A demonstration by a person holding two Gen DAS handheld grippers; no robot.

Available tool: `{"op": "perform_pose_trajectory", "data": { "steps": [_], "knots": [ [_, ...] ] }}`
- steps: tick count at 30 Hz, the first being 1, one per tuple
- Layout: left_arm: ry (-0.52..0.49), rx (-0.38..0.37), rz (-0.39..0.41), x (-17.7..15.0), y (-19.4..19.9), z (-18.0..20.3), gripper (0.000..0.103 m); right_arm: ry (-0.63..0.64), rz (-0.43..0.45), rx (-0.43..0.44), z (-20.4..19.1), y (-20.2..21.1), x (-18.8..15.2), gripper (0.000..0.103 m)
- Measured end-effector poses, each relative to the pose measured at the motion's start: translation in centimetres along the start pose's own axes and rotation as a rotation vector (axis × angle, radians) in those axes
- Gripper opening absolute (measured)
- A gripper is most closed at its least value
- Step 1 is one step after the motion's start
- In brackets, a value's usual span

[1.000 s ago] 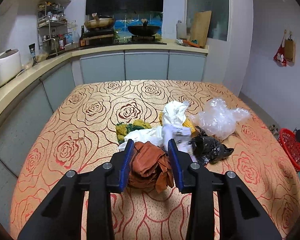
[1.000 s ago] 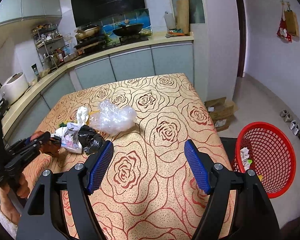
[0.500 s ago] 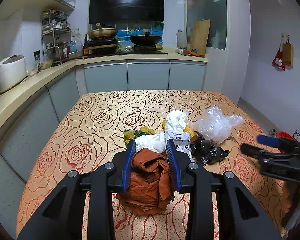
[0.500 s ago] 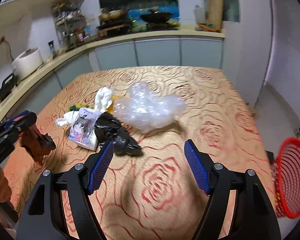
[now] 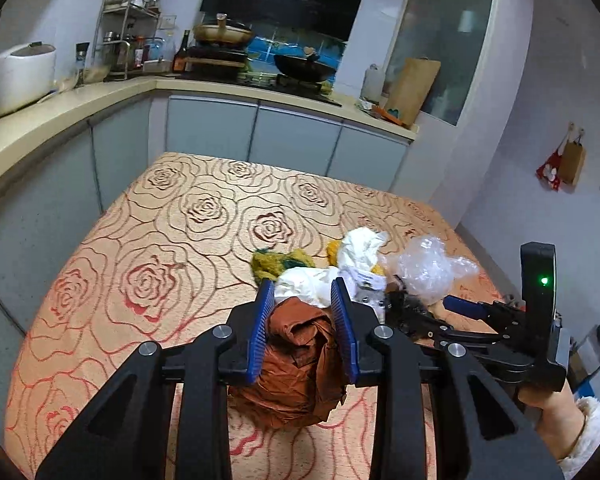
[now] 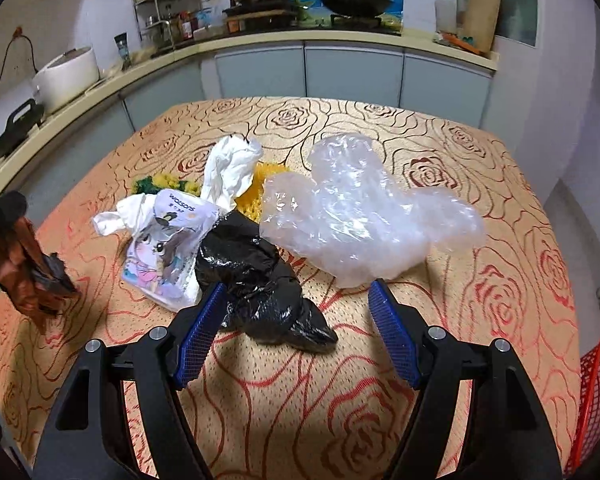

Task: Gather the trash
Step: 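Grasp the black plastic bag with the right tool while the left tool holds the brown cloth, then lift the brown cloth and black bag off the table with both tools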

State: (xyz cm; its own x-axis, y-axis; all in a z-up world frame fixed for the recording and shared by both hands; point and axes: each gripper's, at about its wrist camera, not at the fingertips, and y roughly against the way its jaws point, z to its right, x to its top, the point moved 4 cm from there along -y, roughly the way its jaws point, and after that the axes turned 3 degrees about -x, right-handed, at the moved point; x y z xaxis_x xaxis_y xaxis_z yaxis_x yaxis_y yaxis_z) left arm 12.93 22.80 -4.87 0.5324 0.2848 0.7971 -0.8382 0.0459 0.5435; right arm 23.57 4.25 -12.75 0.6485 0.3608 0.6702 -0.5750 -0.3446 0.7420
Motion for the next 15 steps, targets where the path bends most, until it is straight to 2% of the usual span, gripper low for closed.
{"op": "perform_pose_trajectory", "data": {
  "steps": [5, 8, 10, 15],
  "knots": [
    [-0.047, 0.044, 0.005, -0.3, 0.1, 0.5, 0.029, 0.007, -0.032, 0.020, -0.4, -1.2, 0.0, 0.068],
    [-0.058, 0.046, 0.005, -0.4, 0.1, 0.8, 0.029, 0.007, -0.045, 0.032, -0.5, -1.6, 0.1, 0.057],
    [-0.063, 0.047, 0.004, -0.4, 0.1, 1.0, 0.029, 0.010, -0.050, 0.043, -0.7, -1.7, 0.0, 0.045],
    [-0.080, 0.060, 0.004, -0.5, 0.2, 1.5, 0.029, 0.016, -0.044, 0.048, -0.8, -1.4, -0.2, 0.037]
  ]
}}
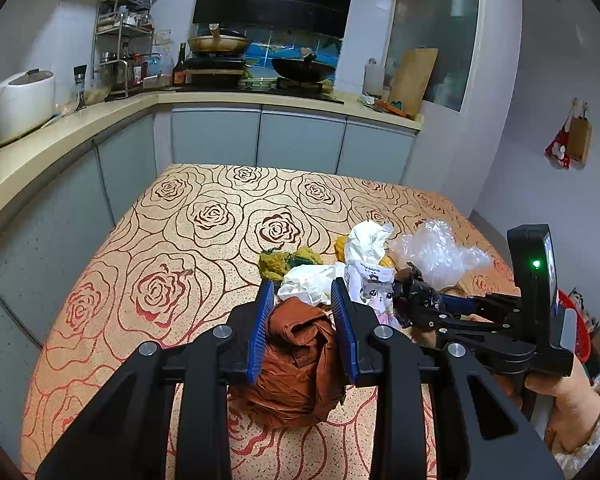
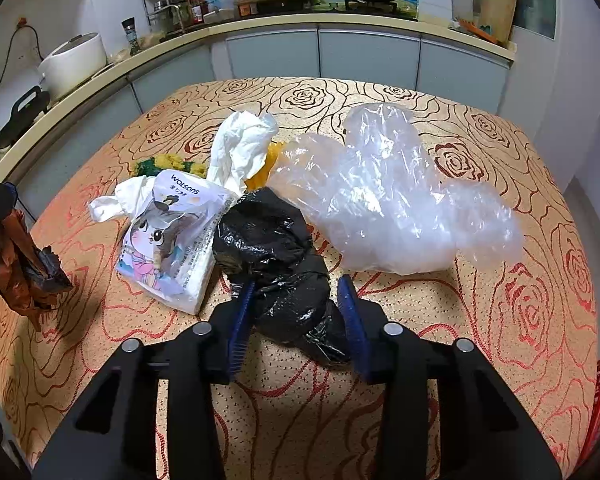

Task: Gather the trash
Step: 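Lift the brown cloth and black bag off the table with both tools, then carry the brown cloth and black bag over the red wastebasket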

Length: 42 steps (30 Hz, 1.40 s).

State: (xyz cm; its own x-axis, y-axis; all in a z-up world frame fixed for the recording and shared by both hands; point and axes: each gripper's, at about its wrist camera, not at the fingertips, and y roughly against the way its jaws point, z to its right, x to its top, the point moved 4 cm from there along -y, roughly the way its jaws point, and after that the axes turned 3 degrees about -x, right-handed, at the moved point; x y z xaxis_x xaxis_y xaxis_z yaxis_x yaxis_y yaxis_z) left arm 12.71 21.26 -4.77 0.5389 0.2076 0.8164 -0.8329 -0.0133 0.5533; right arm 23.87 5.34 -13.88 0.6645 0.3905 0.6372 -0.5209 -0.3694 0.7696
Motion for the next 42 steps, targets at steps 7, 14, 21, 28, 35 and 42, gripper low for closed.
{"op": "perform_pose_trajectory", "data": {
  "steps": [7, 14, 21, 28, 35, 42],
  "knots": [
    [-0.016, 0.009, 0.005, 0.1, 0.3, 0.6, 0.029, -0.030, 0.027, 0.040, -0.2, 2.5, -1.0, 0.034],
    [-0.030, 0.007, 0.024, 0.3, 1.0, 1.5, 0.029, -0.092, 0.107, 0.049, 0.4, 7.0, -1.5, 0.034],
    [-0.055, 0.003, 0.048, 0.6, 2.0, 2.8, 0.029, -0.130, 0.185, 0.016, 1.6, 11.0, -1.6, 0.034],
    [-0.080, 0.005, 0.070, 1.0, 3.0, 4.4, 0.029, -0.167, 0.245, -0.015, 2.7, 13.8, -1.6, 0.034],
    [-0.100, -0.007, 0.088, 1.5, 3.7, 6.1, 0.029, -0.192, 0.288, -0.046, 4.0, 16.1, -1.9, 0.034],
    [-0.127, -0.030, 0.105, 2.1, 4.1, 8.0, 0.029, -0.226, 0.336, -0.064, 5.8, 18.5, -2.2, 0.034]
  ]
}}
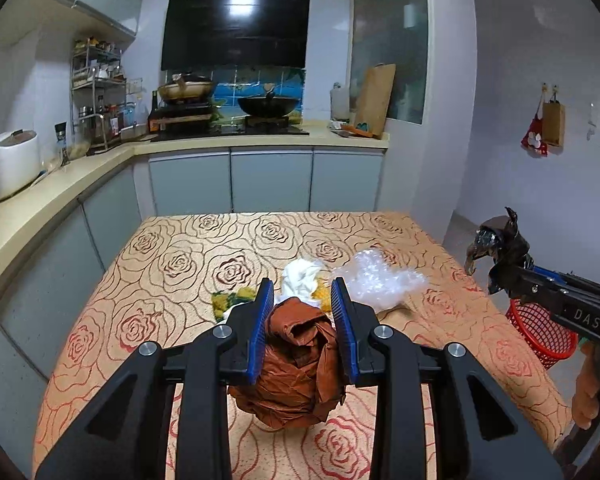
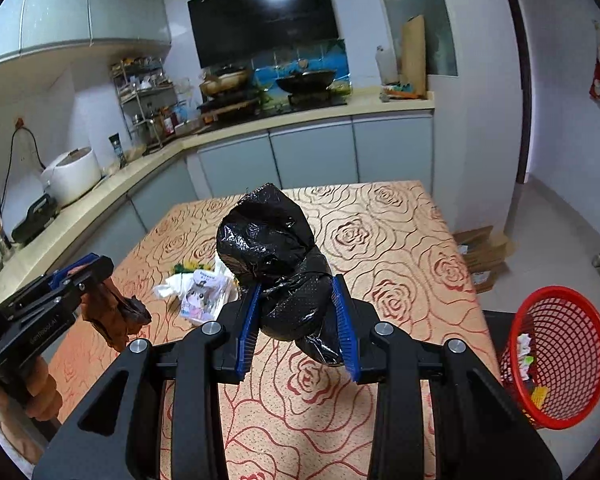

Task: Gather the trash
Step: 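Carry the brown cloth and black bag over the red wastebasket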

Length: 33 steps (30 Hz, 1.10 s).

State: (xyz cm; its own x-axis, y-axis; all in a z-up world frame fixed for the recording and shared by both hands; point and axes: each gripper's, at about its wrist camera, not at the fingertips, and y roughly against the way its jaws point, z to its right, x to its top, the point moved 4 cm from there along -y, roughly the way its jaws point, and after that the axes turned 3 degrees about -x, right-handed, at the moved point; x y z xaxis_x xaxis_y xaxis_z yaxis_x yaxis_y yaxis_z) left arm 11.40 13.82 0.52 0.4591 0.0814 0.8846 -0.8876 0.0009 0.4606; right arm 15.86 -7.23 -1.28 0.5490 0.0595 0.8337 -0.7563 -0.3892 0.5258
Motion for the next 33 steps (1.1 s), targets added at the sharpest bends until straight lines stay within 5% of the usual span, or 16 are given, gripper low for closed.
{"op": "perform_pose_trajectory", "data": {
  "steps": [16, 33],
  "knots": [
    [-0.069, -0.092, 0.021, 1.3, -0.5, 5.8, 0.029, -0.076, 0.062, -0.097, 4.8, 3.5, 0.3, 0.034],
    [-0.164, -0.278, 0.015, 2.6, -3.2, 15.6, 0.029, -0.189, 0.092, -0.240, 12.6, 6.8, -0.8, 0.034]
  ]
}}
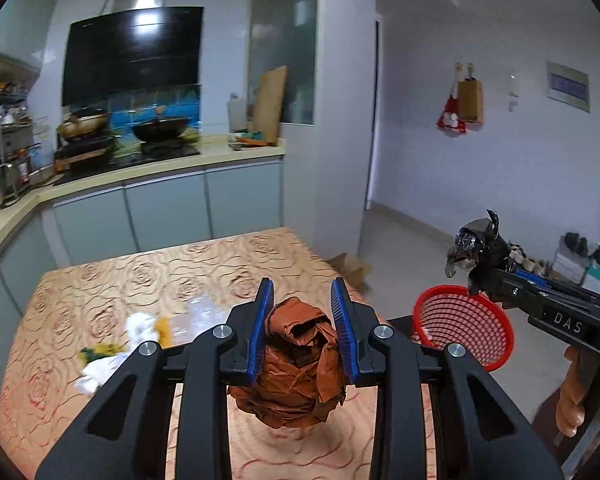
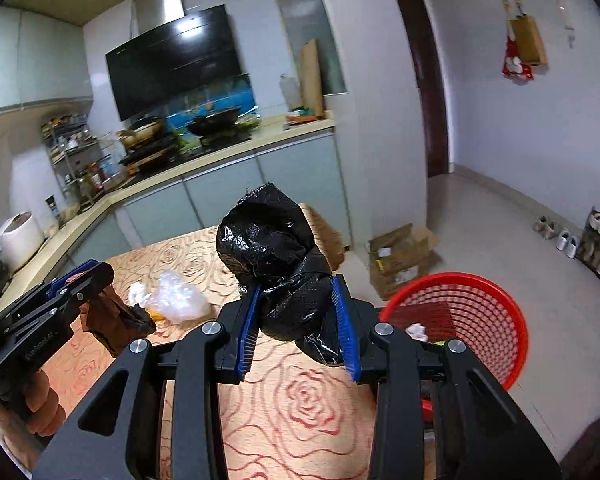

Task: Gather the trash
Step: 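Carry the brown cloth and black bag over the red wastebasket, then open both tools to drop the cloth and bag into the wastebasket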

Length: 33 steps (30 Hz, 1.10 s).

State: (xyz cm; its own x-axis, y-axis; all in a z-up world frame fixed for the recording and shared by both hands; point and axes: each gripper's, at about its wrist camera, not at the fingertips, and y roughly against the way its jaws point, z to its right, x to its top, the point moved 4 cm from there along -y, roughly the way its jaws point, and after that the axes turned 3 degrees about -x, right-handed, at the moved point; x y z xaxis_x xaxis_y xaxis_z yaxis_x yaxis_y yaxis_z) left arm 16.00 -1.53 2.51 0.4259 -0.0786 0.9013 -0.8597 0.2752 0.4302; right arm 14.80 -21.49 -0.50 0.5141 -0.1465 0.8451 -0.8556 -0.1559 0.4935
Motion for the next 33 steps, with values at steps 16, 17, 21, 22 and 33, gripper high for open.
{"op": "perform_pose_trajectory", "data": {
  "steps": [16, 17, 21, 22, 33],
  "knots": [
    [-0.047, -0.219, -0.047, 1.7, -5.8, 7.5, 0.029, -0.089, 0.013, -0.147, 7.4, 1.0, -0.2, 0.034],
    [-0.043, -0.240, -0.053, 1.8, -6.3, 8.0, 0.029, -0.095, 0.012, -0.159, 8.0, 1.0, -0.2, 0.034],
    [-0.024, -0.301, -0.080, 2.2, -8.3, 9.6, 0.029, -0.112, 0.003, -0.191, 9.5, 0.9, -0.5, 0.034],
    [-0.017, -0.315, -0.086, 2.3, -8.7, 9.9, 0.029, -0.116, 0.000, -0.199, 9.9, 0.8, -0.5, 0.034],
    [-0.012, -0.390, -0.156, 2.1, -13.6, 14.2, 0.029, -0.153, -0.052, -0.278, 13.7, -0.8, -1.5, 0.034]
  ]
}}
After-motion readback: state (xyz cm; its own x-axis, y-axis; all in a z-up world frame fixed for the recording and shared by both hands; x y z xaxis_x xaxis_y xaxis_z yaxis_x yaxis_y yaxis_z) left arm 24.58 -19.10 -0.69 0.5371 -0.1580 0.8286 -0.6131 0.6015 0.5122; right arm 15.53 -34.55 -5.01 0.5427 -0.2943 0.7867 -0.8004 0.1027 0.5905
